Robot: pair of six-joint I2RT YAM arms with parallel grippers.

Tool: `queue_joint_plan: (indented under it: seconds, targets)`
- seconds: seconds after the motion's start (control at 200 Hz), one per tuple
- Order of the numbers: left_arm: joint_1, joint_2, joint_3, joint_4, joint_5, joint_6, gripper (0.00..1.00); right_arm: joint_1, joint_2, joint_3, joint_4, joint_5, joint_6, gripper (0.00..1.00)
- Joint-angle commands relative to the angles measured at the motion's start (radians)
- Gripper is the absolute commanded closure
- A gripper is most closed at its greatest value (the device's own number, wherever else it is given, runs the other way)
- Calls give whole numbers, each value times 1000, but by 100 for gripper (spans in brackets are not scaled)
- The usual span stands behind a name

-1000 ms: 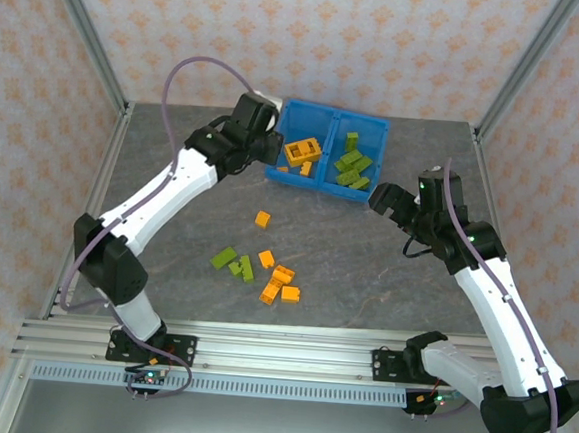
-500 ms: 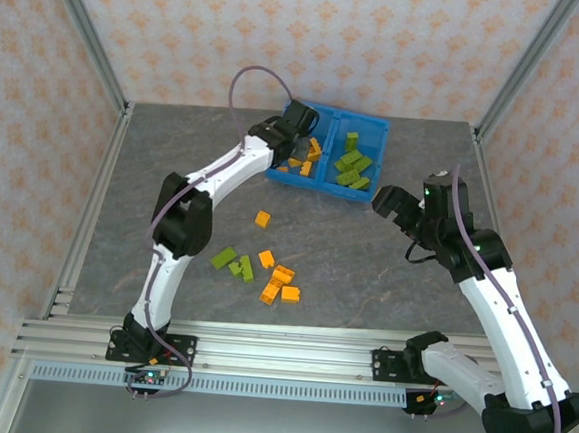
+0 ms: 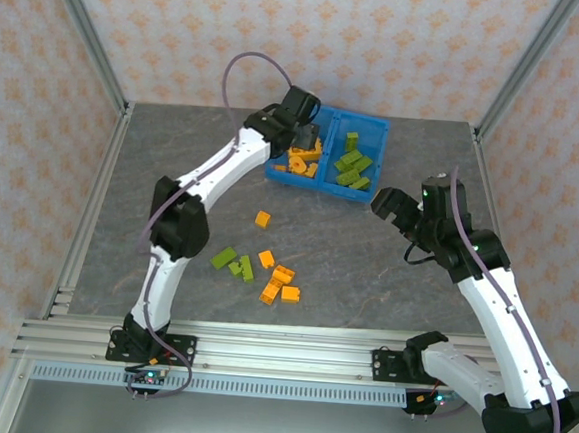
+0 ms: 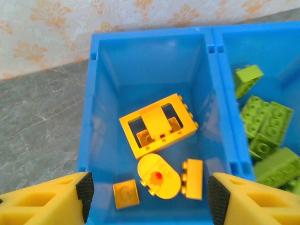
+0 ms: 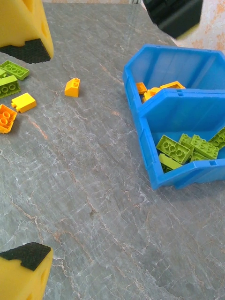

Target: Sort the legos into containers by color

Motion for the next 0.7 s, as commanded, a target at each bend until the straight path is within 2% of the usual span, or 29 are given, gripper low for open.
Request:
queue_joint_plan:
  seconds: [0.0,0.16,0.35,0.46,0.561,0.696]
  targets:
    - [-16,-225,-140,18,25,-40,33,-2,-8,-15,10,-4,16,1]
    - [-15,-469,-432,28,76,-56,33,-1,3,-23,32,-8,15,1]
    - [-15,-603,-732,31,130,-84,33,-2,27,-24,56,-23,15,1]
    - [-15,-586,-822,44,134,-107,33,-1,36,-34,85,-53,16,1]
    - [-15,-535,-872,86,171,-115,33,-1,54,-30,120,-143,4,1]
    - [-10,-433,-873,115,178,-125,35,0,60,-19,144,-211,-5,1]
